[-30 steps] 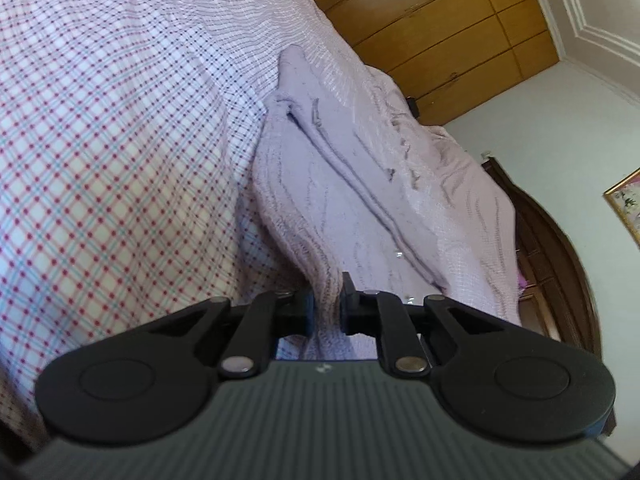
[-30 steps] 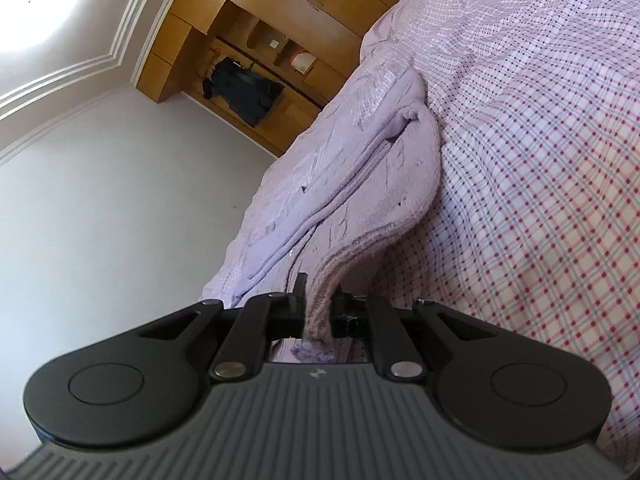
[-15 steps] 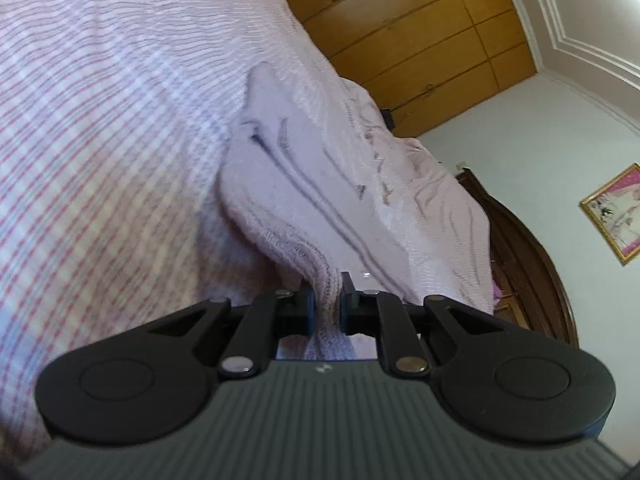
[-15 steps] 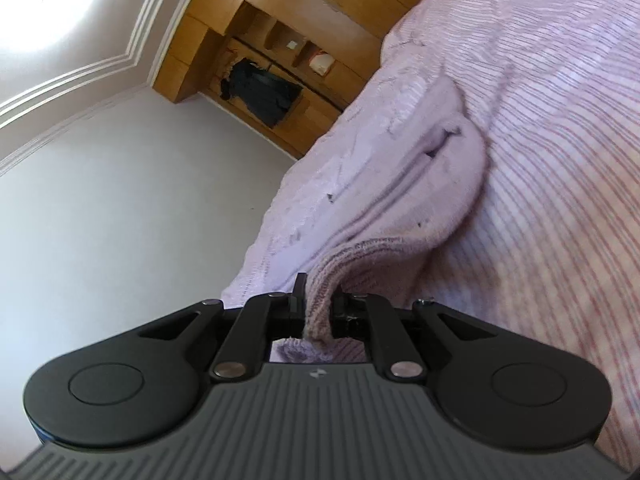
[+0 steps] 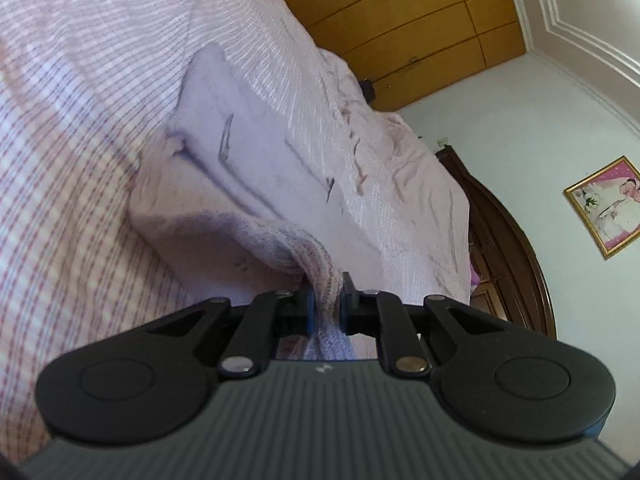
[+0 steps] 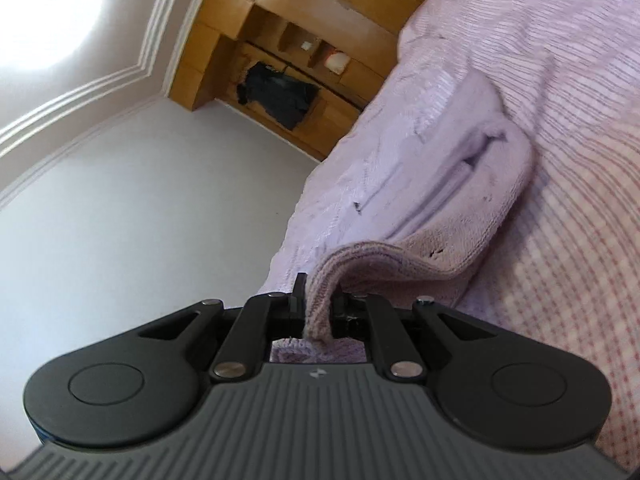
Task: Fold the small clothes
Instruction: 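Lift the hem with both grippers and fold it over toward the collar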
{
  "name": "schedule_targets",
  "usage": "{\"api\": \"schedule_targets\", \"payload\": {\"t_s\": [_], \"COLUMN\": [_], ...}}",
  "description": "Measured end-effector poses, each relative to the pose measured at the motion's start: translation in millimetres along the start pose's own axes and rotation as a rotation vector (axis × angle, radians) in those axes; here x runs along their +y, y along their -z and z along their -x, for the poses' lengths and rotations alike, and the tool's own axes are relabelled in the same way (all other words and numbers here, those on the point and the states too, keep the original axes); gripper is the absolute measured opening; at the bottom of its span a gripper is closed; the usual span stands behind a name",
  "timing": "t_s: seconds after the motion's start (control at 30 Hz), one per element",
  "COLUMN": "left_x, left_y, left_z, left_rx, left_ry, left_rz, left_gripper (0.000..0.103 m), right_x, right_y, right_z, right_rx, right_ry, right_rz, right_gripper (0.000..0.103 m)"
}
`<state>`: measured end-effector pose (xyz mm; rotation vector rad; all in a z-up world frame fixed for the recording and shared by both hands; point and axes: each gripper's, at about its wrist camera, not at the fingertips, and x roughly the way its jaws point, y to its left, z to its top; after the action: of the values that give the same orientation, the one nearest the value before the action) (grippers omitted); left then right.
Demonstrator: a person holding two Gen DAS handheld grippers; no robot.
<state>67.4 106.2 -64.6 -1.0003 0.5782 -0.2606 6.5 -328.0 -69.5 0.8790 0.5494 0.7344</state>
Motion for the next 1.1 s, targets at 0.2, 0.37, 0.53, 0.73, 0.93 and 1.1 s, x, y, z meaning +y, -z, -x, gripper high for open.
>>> {"api": "schedule_targets", "payload": {"t_s": [0.2,0.37,0.53,0.73,0.93,1.1], "left_x": [-20.5,-29.2,-38.9,-55.9,-59.6,-52.6], "left_y": [1.8,-17.5,-39.8,-54.6,-67.5,-78.4], "left_z": [7.1,3.0,-4.7,-17.0,-30.5,-39.5], "left_rx": [-0.033,-0.08,-0.111,-0.173,-0.265,-0.31], "left_ry": [0.027,0.069,0.089,0.14,0.147,0.168], "left_rz": [-0.131,-0.154,-0.195,-0.274,-0.309,-0.333], "left_gripper": [0.013,0.013,0.013,0.013,0.013,0.013], "right_x": [1.2,-0.5,-4.4,-12.2,-15.5,-6.3], "right_y": [-14.0,-36.2,-62.8,-91.4,-115.9,-137.4], "right_z": [5.2,1.3,-23.4,-50.5,-71.5,-86.4], "right_rx": [-0.051,-0.093,-0.079,-0.117,-0.154,-0.165], "right_ry": [-0.02,-0.036,-0.053,-0.107,-0.121,-0.151], "right_rz": [-0.08,-0.098,-0.084,-0.074,0.02,0.113], "right_gripper": [0.009,0.009,0.009,0.009,0.009,0.009]}}
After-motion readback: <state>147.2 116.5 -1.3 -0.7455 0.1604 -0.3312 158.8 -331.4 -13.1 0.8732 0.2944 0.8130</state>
